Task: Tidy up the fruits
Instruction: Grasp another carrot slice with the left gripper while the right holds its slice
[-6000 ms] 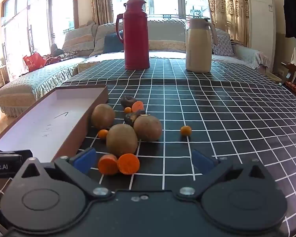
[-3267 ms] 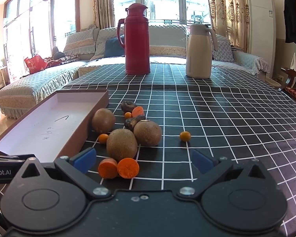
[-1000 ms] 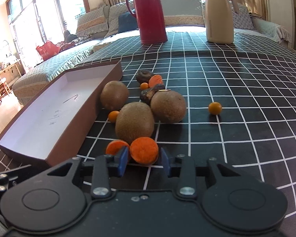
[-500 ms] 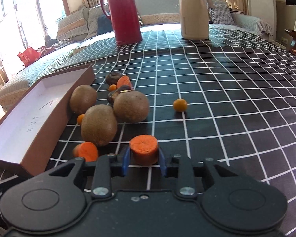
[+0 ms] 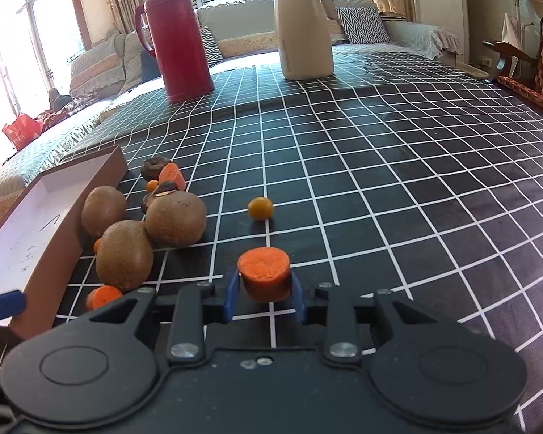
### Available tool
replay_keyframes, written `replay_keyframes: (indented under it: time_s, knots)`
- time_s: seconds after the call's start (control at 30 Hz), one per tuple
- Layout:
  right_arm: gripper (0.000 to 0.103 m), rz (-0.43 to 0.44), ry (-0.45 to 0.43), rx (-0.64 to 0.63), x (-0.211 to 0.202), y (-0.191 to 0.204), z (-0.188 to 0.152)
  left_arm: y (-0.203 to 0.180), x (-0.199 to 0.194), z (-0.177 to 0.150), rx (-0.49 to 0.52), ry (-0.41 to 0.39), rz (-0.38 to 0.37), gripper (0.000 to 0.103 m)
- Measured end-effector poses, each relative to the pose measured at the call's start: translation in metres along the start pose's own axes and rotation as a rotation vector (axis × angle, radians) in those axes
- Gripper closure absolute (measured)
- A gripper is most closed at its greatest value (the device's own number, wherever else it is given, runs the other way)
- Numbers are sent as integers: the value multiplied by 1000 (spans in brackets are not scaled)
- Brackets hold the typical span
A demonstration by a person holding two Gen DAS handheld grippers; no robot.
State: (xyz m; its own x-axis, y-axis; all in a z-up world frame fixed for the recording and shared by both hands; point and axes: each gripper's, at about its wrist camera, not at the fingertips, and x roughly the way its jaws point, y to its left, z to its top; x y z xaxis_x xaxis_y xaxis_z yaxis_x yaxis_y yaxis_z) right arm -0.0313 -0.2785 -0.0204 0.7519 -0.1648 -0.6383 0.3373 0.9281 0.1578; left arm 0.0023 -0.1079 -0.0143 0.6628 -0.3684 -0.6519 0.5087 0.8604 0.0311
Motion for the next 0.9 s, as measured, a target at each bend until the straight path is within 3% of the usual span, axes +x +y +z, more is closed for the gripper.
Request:
replay_keyframes:
  time_s: [0.13, 0.37, 0.43, 0.7, 0.9]
  knots:
    - [74, 12, -7, -3, -2, 1, 0, 2, 14, -1, -12, 20, -5, 46]
    - [74, 14, -17, -3, -3, 0, 1, 5, 28, 0, -19, 3, 6, 67]
    - [74, 12, -17, -4, -3, 0, 1, 8, 28, -1, -31, -9, -28, 72]
    - [74, 17, -25, -12, -4, 1, 0, 2, 35, -1, 14, -15, -36, 72]
    - [74, 25, -20, -13, -5, 2, -1, 3, 42, -1, -7, 4, -60, 72]
